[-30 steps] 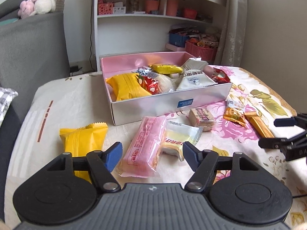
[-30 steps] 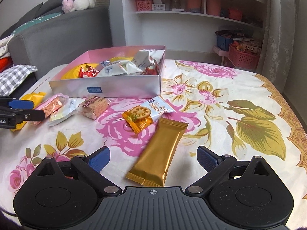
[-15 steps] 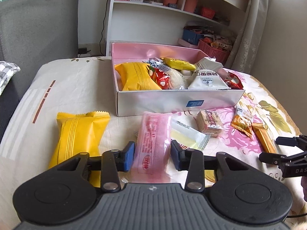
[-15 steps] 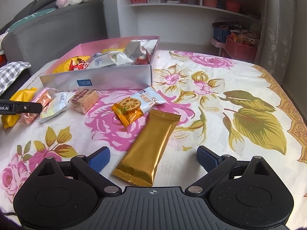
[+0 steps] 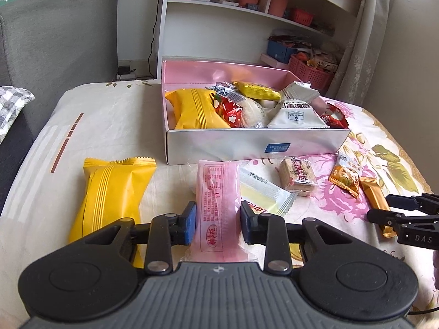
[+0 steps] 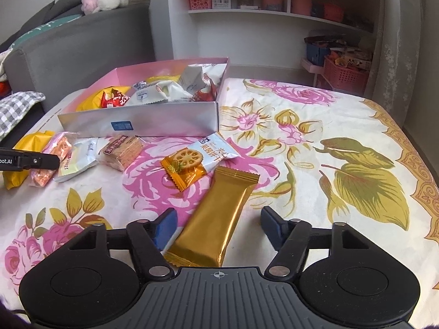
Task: Organize snacks
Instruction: 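Grasp the pink wrapped bar with the left gripper while the right grasps the gold bar, then carry the pink bar and gold bar over the pink box with both grippers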
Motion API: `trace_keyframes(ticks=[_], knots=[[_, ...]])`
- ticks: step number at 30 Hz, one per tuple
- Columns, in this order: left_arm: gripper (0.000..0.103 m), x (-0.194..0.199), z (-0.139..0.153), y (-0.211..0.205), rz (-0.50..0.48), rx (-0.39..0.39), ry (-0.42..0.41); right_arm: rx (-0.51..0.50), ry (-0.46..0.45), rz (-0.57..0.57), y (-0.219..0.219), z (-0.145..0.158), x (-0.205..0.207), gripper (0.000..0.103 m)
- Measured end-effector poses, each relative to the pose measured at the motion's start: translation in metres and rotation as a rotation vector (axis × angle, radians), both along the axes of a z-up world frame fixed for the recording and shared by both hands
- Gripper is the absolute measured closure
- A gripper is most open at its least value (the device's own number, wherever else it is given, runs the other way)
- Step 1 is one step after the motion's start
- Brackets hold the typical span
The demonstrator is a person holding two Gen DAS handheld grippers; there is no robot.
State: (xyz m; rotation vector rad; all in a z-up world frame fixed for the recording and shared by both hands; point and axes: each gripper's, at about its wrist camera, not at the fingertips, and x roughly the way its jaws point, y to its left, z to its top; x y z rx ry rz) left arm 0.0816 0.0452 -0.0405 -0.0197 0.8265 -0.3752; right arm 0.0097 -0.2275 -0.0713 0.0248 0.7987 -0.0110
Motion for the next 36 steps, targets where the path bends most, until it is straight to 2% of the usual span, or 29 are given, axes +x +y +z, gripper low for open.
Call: trace_keyframes(ticks=[1,4,18,29,36], knots=[[0.074,0.000,0.001,0.000,0.001,-0.002,0.002,0.002,0.000,0.005,0.001,0.001,0.000,0.063],[0.074,-0.001,0.002,-0.001,0.005,-0.006,0.002,0.005,0.002,0.009,0.002,0.002,0.001,0.075],[0.074,-0.003,0.012,-0.001,0.021,-0.018,0.017,0.055,-0.021,0.003,-0.001,0.019,-0.001,0.075],[0.074,-0.006,0.019,-0.006,0.041,0.025,0.043,0.108,-0.066,-0.002,-0.004,0.040,-0.004,0.075],[0.074,-0.004,0.026,-0.009,0.064,0.013,0.055,0.117,-0.089,0.005,0.000,0.051,0.001,0.075]])
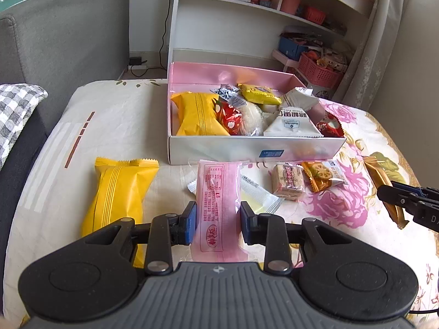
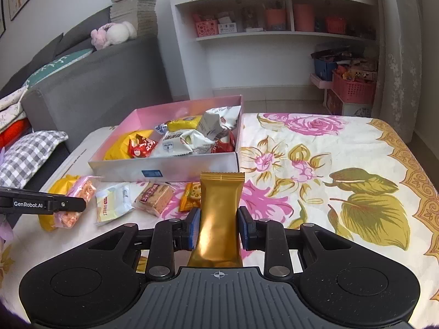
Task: Organize snacks
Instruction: 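Carry the pink bar and gold bar over the pink box with both grippers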
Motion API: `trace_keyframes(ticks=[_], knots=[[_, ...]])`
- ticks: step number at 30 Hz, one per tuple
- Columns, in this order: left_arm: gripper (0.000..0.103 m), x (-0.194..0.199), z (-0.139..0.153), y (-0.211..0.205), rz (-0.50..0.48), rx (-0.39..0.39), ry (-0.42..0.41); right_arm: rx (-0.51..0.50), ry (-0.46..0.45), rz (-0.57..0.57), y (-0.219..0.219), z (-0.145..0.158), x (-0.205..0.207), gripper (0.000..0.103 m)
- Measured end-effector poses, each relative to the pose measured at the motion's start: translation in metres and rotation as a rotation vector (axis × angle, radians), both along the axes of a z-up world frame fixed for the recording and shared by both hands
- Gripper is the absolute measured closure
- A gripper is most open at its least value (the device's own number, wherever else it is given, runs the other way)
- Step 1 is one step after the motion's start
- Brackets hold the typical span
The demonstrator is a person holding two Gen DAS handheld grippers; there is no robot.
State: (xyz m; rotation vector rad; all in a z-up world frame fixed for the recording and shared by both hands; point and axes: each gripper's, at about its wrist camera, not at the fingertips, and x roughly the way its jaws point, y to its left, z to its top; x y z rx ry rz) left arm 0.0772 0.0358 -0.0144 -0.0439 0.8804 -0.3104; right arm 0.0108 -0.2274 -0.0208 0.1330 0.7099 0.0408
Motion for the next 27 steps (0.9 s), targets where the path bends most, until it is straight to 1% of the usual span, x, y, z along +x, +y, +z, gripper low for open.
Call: trace_keyframes(ticks=[10,19,23,27], knots=[[0.074,0.009,0.018,-0.009,0.018,-0.046,-0.040,0.058,-0.050,-0.015,0.005,0.020,0.021,0.075],[0.074,0.025,0.026,-0.015,0.039,-0.093,-0.061,0.094,-0.055,-0.018,0.015,0.021,0.051,0.075],[0.074,0.034,0.028,-0.015,0.051,-0.116,-0.068,0.140,-0.052,-0.023,0.018,0.021,0.069,0.075],[0.074,0.047,0.026,-0.017,0.067,-0.125,-0.074,0.210,-0.050,-0.026,0.019,0.022,0.085,0.075]])
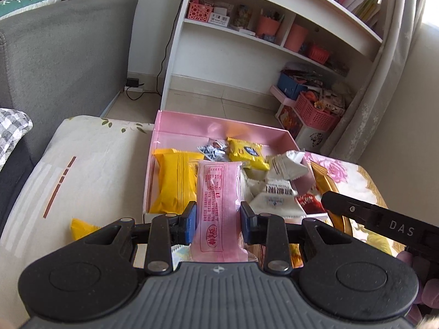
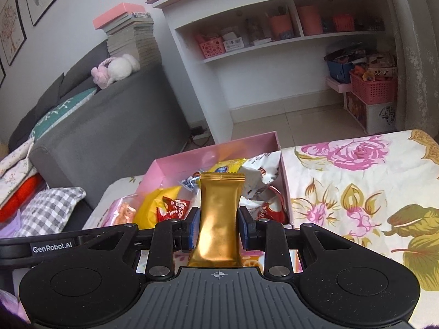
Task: Organize snacks
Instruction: 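Carry the pink bar and gold bar over the pink box with both grippers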
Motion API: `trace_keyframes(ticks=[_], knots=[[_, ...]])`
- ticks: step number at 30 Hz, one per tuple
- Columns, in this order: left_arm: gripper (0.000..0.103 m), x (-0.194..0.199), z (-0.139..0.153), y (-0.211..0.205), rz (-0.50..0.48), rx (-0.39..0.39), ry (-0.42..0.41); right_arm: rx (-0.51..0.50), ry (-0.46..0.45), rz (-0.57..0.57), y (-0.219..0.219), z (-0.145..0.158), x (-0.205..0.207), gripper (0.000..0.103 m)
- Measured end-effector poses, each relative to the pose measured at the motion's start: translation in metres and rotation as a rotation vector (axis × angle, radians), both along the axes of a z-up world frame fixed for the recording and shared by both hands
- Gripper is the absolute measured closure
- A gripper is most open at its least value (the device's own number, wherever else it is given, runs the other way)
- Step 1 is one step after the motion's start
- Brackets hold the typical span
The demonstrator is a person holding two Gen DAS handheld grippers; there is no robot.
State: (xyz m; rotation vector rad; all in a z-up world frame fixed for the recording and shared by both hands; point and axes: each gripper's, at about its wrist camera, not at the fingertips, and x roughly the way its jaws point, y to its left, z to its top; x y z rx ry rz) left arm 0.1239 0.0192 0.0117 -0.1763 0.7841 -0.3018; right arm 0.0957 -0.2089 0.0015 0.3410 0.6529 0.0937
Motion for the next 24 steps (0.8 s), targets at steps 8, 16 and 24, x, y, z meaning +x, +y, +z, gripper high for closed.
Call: trace_keyframes(ticks=[8,16,24], knots=[[0.074,0.036,-0.003,-0.004,-0.014,0.079,-0.045,0.087,0.009,0.024,0.008,0.004,0.027,0.075],[0.074,0.073,-0.008,-0.010,0.013,0.134,-0.054,0.096,0.016,0.030,0.014,-0.005,0.060,0.075],[0.074,0.100,-0.024,-0.027,-0.004,0.190,-0.039,0.082,0.027,0.027,0.010,-0.022,0.081,0.075]])
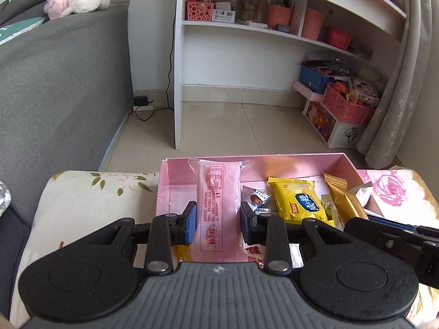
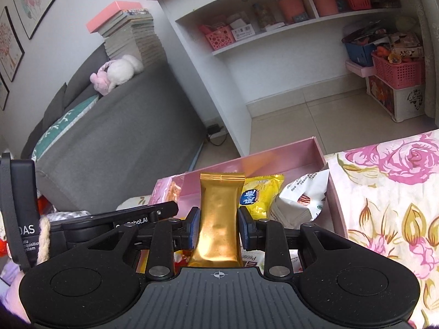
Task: Organize snacks
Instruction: 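Carry the pink bar and gold bar over the pink box with both grippers, then open both grippers to drop the pink bar and gold bar into the box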
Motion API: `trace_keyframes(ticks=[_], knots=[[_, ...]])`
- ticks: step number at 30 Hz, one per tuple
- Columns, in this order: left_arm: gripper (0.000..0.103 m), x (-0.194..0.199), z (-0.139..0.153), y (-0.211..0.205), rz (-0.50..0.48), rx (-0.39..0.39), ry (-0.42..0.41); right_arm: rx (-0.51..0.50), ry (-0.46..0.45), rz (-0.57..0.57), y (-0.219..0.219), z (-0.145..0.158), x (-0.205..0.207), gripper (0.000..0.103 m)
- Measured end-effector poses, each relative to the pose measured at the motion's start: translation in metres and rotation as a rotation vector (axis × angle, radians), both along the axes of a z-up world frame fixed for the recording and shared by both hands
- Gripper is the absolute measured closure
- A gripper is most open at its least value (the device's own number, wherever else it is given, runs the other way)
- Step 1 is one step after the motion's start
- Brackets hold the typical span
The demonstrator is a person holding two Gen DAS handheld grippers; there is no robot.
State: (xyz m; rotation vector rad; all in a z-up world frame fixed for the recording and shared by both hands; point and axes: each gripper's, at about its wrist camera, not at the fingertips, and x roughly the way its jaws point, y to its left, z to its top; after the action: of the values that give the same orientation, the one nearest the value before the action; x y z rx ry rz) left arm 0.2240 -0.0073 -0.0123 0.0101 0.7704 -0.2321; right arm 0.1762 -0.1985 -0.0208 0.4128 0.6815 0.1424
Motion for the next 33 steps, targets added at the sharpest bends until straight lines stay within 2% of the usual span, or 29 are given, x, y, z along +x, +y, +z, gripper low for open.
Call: trace_keyframes(ticks=[12,16,20,33], knots=[[0.073,0.011,-0.009,-0.007,-0.010,0.059,-0.027,0.024,0.012,-0.014,-0.010,-0.017,0.012,0.073],[0.050,0.008,-0.009,-0.008,-0.014,0.070,-0.054,0.036,0.008,-0.007,-0.010,-0.015,0.013,0.068],[0.038,0.005,-0.006,-0.007,-0.020,0.073,-0.064,0.034,-0.003,-0.019,-0.011,-0.010,0.010,0.057],[0.028,-0.023,0.011,-0.004,-0.012,0.042,-0.065,0.008,-0.023,-0.028,-0.009,0.018,-0.011,0.041]])
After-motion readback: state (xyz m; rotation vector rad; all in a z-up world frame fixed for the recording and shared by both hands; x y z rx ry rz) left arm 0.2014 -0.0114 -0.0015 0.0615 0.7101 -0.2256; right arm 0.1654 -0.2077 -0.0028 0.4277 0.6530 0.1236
